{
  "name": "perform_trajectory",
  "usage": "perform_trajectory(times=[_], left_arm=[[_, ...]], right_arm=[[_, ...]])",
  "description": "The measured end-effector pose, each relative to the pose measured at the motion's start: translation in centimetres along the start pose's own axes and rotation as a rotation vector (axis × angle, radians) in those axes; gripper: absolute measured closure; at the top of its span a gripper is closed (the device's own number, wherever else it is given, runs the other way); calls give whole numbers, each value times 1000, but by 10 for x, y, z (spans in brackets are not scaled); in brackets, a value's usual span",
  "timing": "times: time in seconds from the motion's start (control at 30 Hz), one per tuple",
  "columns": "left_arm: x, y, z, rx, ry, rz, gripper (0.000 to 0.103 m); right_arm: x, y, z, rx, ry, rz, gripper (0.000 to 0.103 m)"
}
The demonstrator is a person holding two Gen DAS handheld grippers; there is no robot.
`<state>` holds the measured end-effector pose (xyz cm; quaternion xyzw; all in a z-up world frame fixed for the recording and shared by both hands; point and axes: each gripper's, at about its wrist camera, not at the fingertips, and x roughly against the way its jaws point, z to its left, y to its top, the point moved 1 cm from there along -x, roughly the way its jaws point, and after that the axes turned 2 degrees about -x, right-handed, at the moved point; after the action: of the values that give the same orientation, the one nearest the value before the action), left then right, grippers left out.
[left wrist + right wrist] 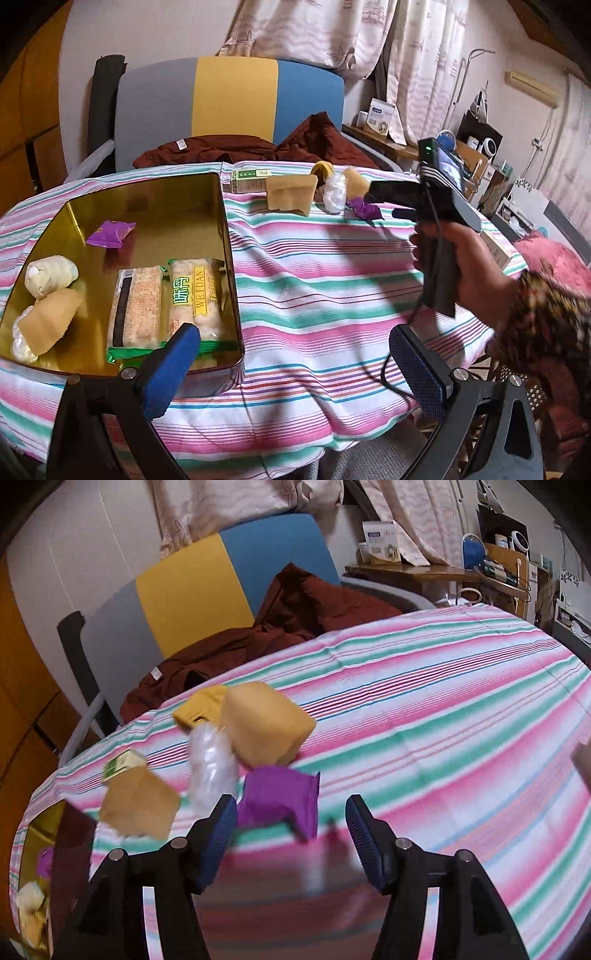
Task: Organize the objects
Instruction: 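Grasp the second purple wrapped candy with the right gripper, then grasp the yellow sponge with the left gripper while the right holds the candy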
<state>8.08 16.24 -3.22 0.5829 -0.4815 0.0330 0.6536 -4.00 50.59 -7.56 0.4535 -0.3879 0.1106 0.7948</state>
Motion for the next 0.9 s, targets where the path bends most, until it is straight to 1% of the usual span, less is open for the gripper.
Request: perform_trajectory(times=[0.1, 0.13, 0.17, 0.2, 0.23, 0.27, 0.43, 0.6, 0.73, 0.8, 0.9], left_arm=[[-1, 0, 1, 1, 12, 6, 0], [-2, 0, 2, 3, 15, 9, 0], [-4, 0, 2, 7, 17, 14, 0], [-6, 1, 3, 10, 18, 19, 0], [-7, 1, 3, 10, 19, 23, 0], [-8, 1, 2, 9, 23, 26, 0], [-13, 8, -4, 1, 17, 26, 0], [-21, 20, -11, -4, 5, 22, 0], [-29, 36, -17, -2, -6, 19, 0], [-38, 48, -18, 6, -24, 27, 0], [-56, 69, -20, 15, -8, 45, 0]], right_arm=[[-14, 4, 1, -2, 27, 7, 41], [-19, 4, 2, 10, 29, 10, 41], [-24, 3, 5, 37, 11, 18, 41], [-27, 2, 5, 54, 2, 28, 43], [-31, 1, 6, 59, 13, 47, 48], [-33, 1, 6, 54, 23, 49, 48], [-27, -2, 0, 21, 46, 16, 54], [-20, -7, -5, 2, 38, 0, 54], [-6, -17, -14, -11, 23, -19, 55], [1, -22, -19, -27, 9, -34, 55], [10, -31, -25, -49, -24, -49, 55]])
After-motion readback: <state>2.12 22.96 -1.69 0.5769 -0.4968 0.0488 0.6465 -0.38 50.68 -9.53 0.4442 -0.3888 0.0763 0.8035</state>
